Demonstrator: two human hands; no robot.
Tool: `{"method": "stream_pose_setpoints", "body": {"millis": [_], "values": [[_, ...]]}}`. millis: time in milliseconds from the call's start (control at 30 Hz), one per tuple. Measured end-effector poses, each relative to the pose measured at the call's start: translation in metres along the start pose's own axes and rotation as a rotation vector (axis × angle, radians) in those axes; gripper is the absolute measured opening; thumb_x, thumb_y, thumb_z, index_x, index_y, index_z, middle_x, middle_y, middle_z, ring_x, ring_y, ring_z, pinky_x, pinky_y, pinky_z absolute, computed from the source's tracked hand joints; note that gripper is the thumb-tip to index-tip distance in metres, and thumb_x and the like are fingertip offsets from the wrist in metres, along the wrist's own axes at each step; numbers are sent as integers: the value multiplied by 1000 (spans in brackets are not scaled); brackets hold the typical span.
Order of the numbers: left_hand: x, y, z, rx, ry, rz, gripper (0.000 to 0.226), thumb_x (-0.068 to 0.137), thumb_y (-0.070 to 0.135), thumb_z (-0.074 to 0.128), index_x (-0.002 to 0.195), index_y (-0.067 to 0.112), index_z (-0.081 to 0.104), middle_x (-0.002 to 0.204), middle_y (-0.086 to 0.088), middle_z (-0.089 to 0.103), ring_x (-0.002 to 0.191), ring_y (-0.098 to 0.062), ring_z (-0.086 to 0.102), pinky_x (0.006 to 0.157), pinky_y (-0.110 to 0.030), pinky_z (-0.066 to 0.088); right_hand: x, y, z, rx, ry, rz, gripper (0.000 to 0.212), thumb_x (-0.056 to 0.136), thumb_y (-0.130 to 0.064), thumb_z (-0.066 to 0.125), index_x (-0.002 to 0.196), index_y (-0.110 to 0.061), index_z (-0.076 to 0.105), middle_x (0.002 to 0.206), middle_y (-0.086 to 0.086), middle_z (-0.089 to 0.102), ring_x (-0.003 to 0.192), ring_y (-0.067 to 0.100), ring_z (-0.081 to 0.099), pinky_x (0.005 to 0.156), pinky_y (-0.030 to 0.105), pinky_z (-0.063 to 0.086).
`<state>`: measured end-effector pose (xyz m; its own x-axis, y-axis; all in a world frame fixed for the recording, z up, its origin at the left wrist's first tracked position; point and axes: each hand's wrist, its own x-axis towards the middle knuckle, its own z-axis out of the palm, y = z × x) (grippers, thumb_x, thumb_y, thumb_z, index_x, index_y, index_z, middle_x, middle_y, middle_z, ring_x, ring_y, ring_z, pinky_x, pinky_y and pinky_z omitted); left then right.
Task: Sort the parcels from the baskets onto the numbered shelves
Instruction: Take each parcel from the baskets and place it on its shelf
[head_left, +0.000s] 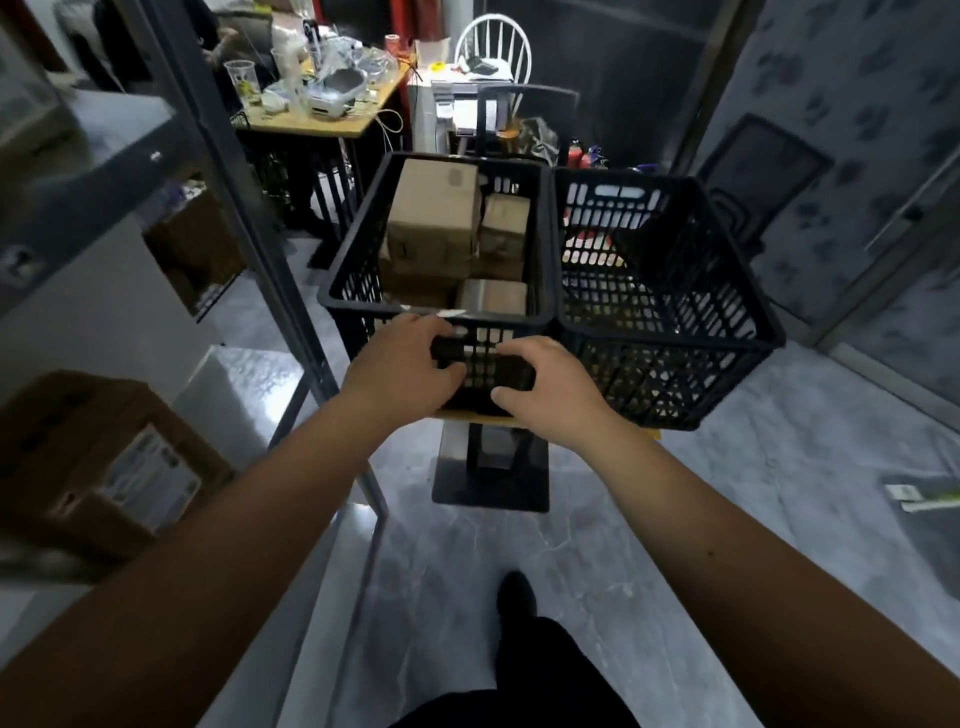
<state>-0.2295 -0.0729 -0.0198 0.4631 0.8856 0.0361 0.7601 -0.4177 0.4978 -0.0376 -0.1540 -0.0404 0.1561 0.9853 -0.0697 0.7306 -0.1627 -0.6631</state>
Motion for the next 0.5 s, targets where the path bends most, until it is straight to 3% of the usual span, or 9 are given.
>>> {"method": "stream_pose_setpoints", "body": {"millis": [133, 400, 500], "values": [[61, -10, -8, 21, 74, -1, 56, 92, 43, 73, 142, 24, 59, 136, 0, 57, 125, -19, 56, 103, -36, 49, 70, -1, -18, -1, -8, -89, 59, 95, -35, 73, 149, -31, 52, 152, -6, 46, 137, 14, 47, 107, 26, 39], [184, -27, -23, 106, 100, -119, 57, 91, 44, 71, 143, 25, 57, 135, -1, 54, 120, -24, 56, 99, -45, 54, 224, 2, -50, -31, -96, -175, 59, 96, -33, 70, 151, -31, 50, 156, -6, 42, 140, 17, 45, 106, 29, 41], [222, -36, -24, 146, 122, -188, 61, 89, 45, 73, 145, 29, 54, 142, 0, 51, 128, -24, 52, 101, -44, 52, 269, 5, -54, -61, -115, -194, 63, 95, -33, 71, 153, -29, 48, 157, -4, 41, 139, 18, 45, 102, 26, 39]]}}
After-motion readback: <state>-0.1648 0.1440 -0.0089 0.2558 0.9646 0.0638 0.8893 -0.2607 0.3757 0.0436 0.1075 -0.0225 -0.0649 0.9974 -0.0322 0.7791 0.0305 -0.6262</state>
